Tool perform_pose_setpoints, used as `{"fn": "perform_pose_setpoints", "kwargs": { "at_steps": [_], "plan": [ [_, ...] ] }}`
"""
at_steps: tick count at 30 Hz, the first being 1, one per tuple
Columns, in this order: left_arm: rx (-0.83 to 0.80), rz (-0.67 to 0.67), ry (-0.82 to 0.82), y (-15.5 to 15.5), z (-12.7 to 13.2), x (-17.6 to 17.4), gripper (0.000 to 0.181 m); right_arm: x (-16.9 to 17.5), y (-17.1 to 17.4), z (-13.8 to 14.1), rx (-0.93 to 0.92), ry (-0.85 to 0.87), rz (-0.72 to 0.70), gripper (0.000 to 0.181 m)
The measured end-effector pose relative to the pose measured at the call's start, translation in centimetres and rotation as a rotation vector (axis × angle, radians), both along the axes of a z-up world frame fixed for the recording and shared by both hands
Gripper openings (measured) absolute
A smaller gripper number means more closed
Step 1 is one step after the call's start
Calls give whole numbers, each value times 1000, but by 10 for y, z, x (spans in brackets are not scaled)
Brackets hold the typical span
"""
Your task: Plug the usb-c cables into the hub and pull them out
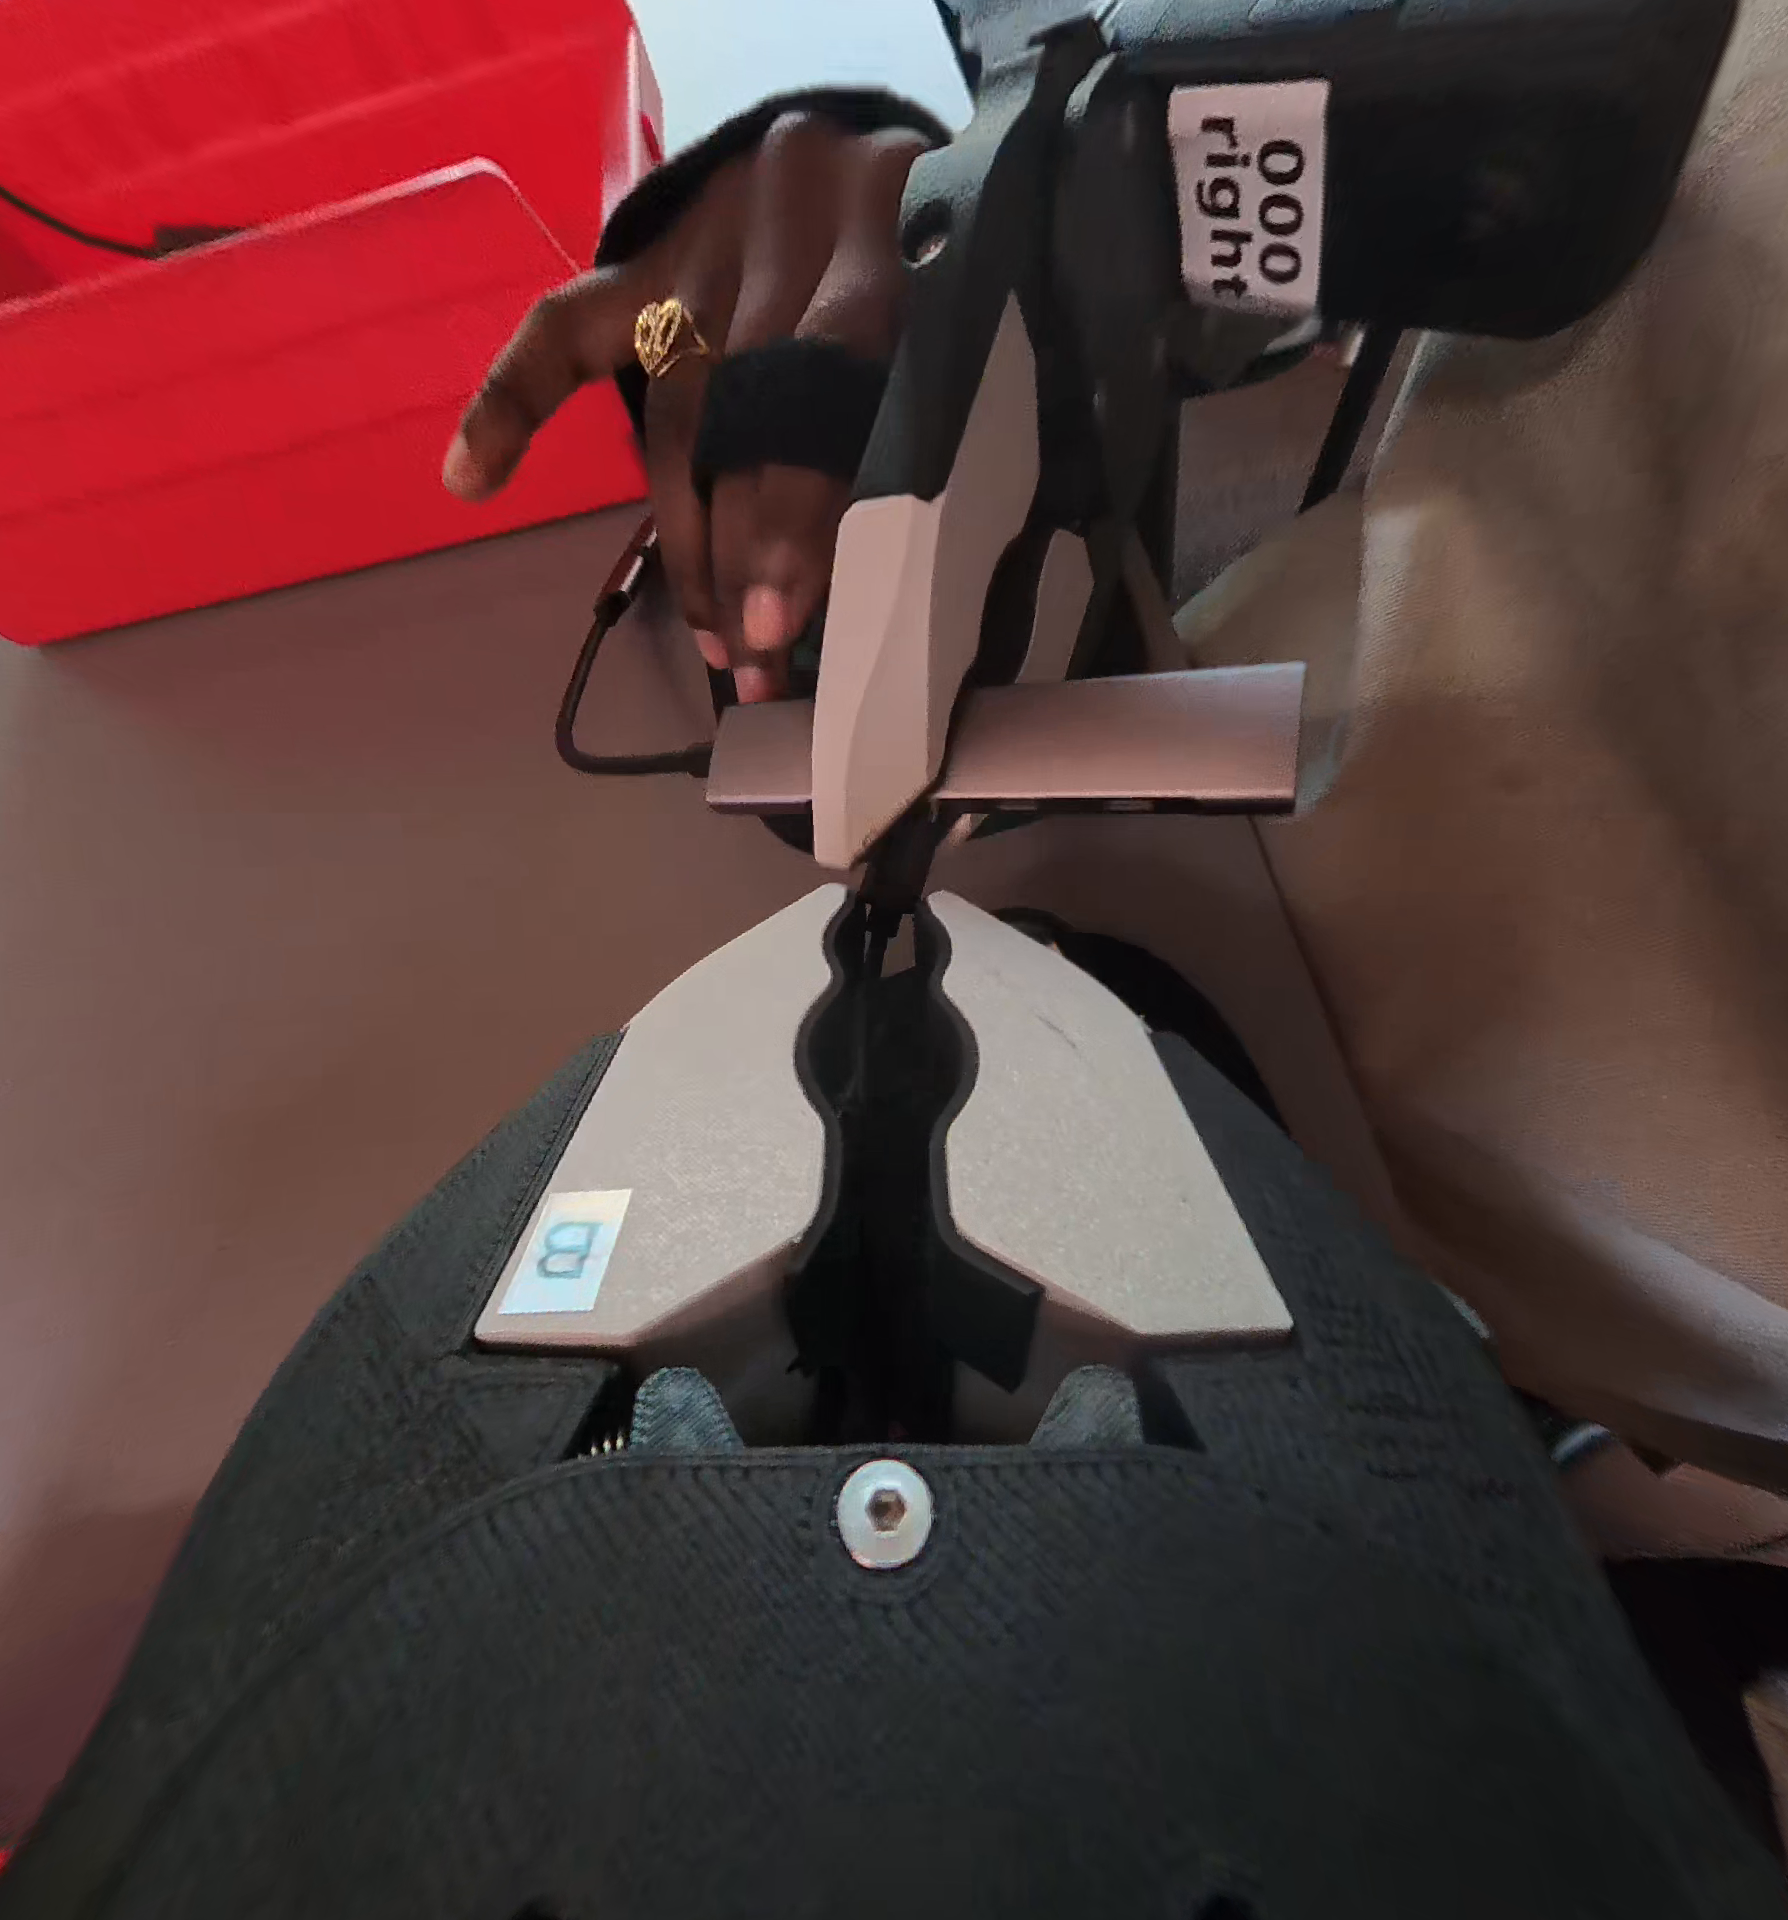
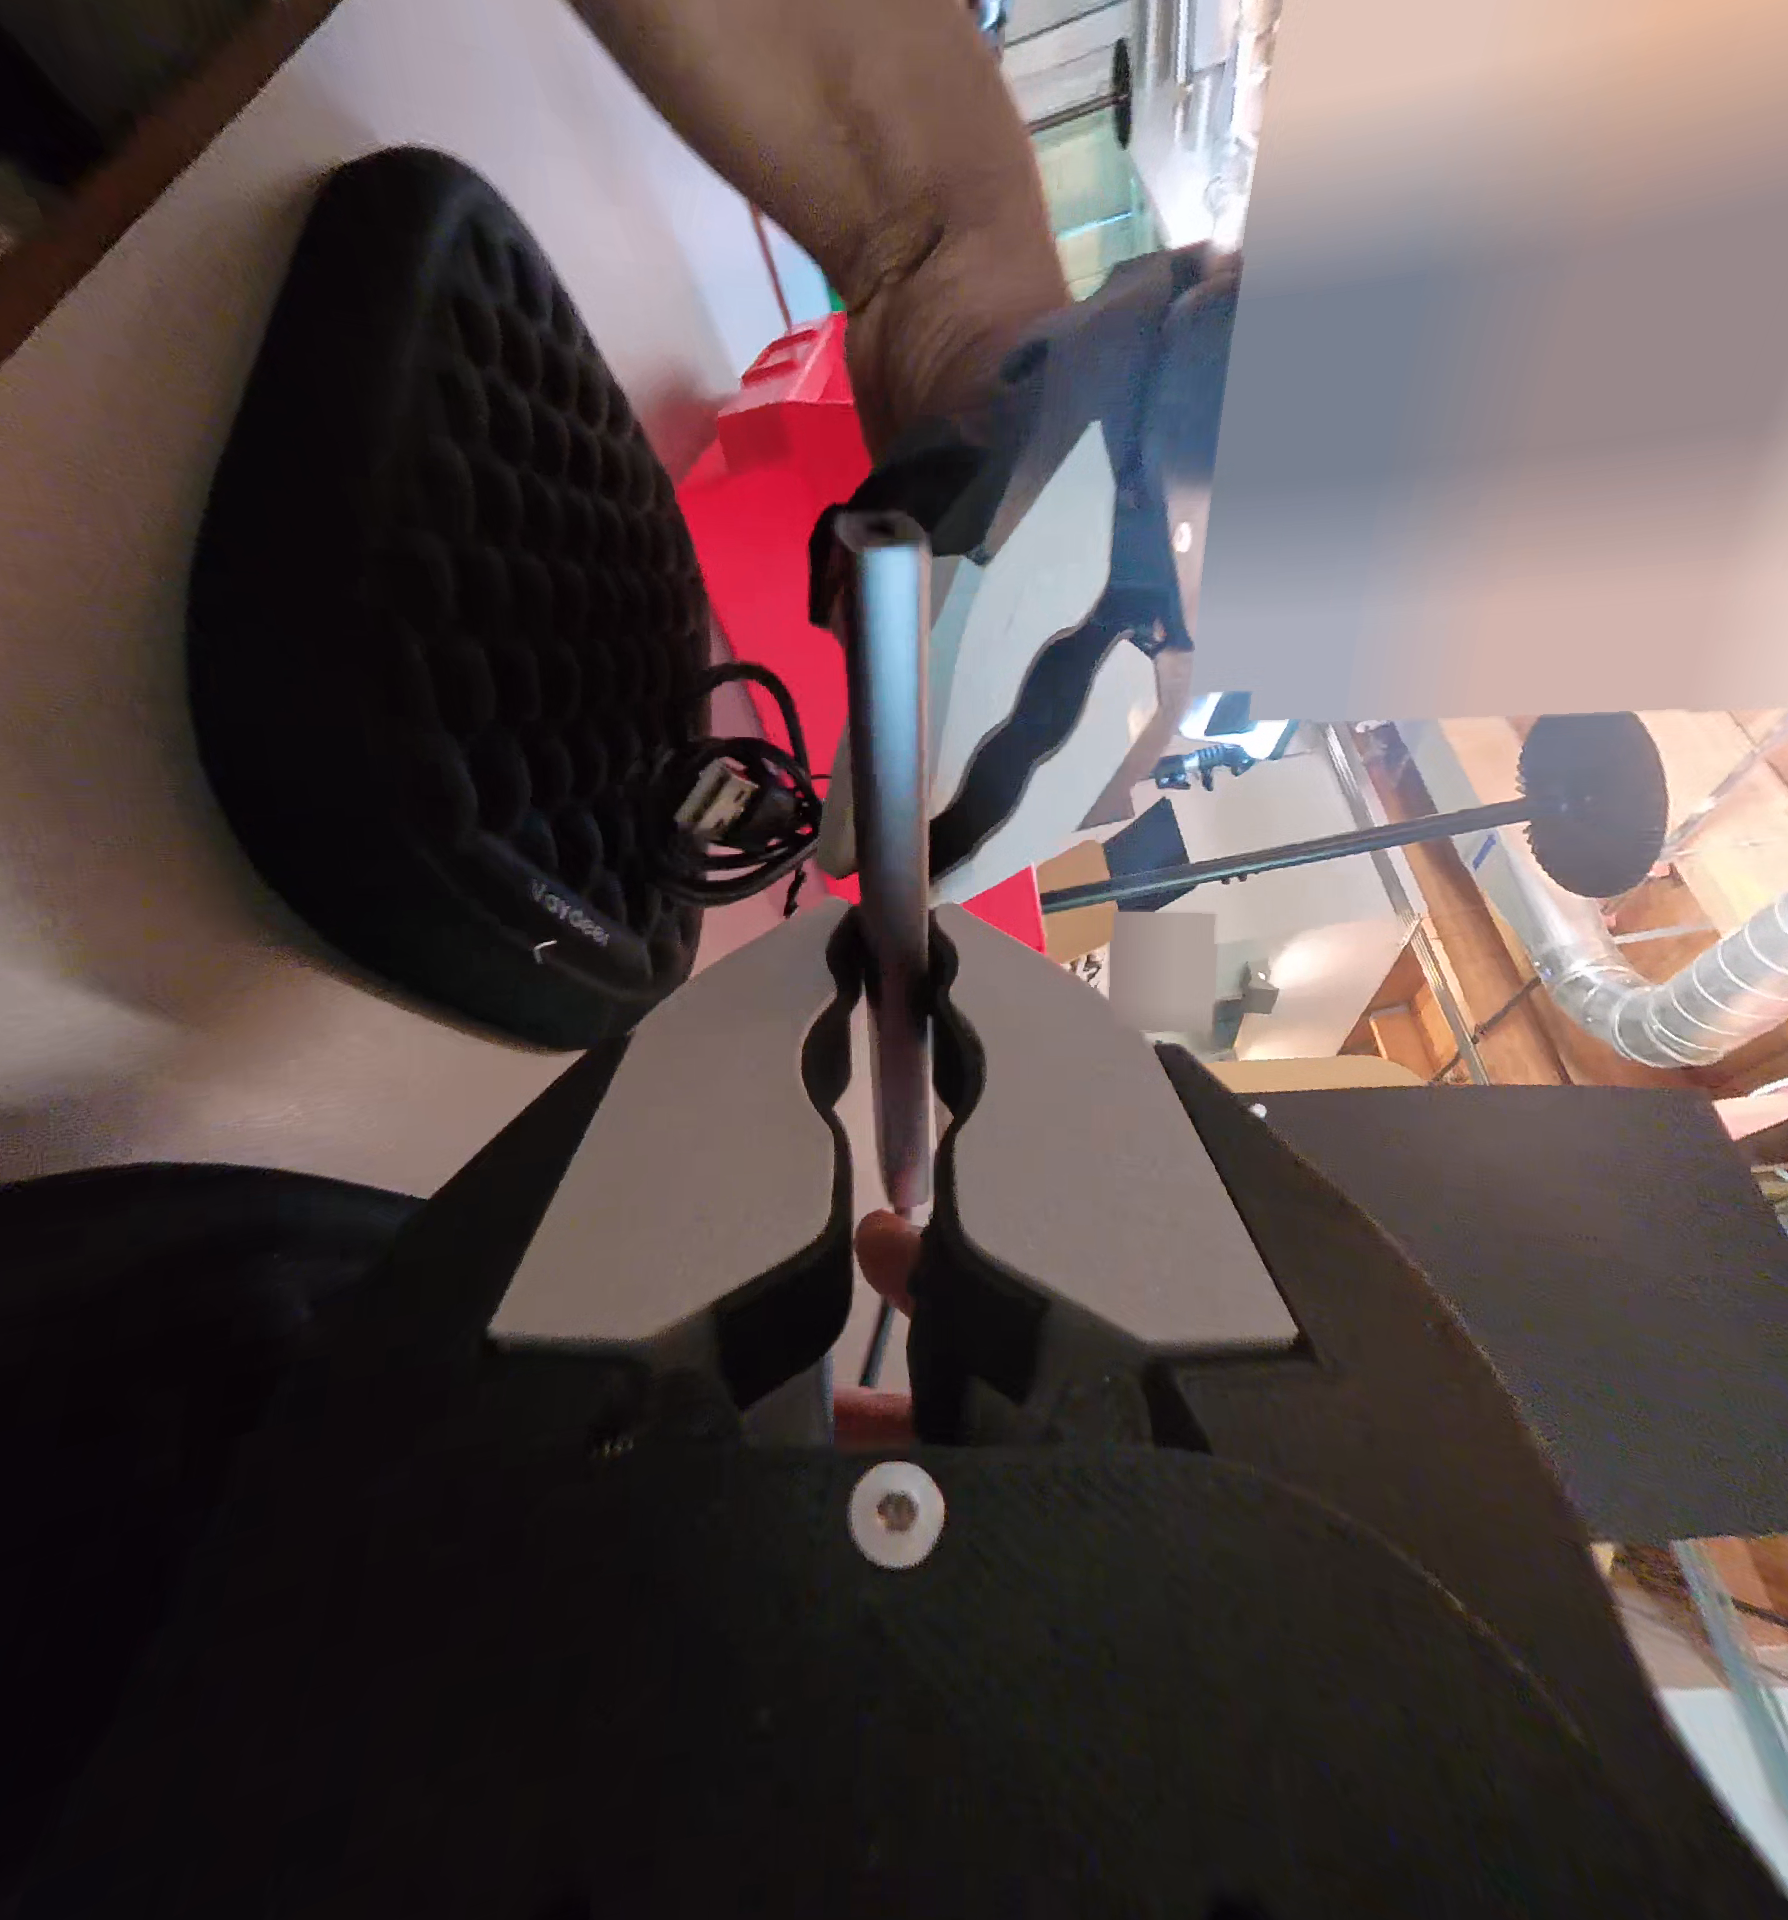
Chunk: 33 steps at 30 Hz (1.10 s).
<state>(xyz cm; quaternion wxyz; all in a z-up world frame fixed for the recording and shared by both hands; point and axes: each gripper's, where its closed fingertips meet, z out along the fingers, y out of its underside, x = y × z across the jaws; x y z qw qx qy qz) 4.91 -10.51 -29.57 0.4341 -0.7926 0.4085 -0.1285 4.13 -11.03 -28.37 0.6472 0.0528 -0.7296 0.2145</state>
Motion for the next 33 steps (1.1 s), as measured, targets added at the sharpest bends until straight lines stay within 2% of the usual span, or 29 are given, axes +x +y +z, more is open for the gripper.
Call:
{"fn": "perform_pose_setpoints", "kwargs": {
  "at_steps": [4,10,13,17,20,23,26,28,33],
  "plan": [
    [3,8,-6,-1,0,-4,8,3,4,3,-63,-35,11,11],
    [12,-24,35,-6,2,0,7,5,0,-1,-47,-88,8,8],
    [-41,6,8,-7,1,0,7,3,1,-5,-21,-113,-40,8],
    [-136,105,80,-4,-13,-3,7,-4,9,-21,51,-170,-138,8],
    [-160,165,32,3,-13,7,6,-11,17,-29,57,-201,-208,8],
    [-194,317,-26,12,-9,1,7,-16,26,-25,31,-187,-267,8],
    [-160,354,-14,16,-10,-5,8,-21,32,-22,41,-156,-291,9],
    [-139,328,-10,14,-10,-5,8,-20,27,-20,17,-144,-241,9],
    [-14,170,-8,-3,10,-4,8,3,8,-1,-72,-92,14,16]
  ]
}}
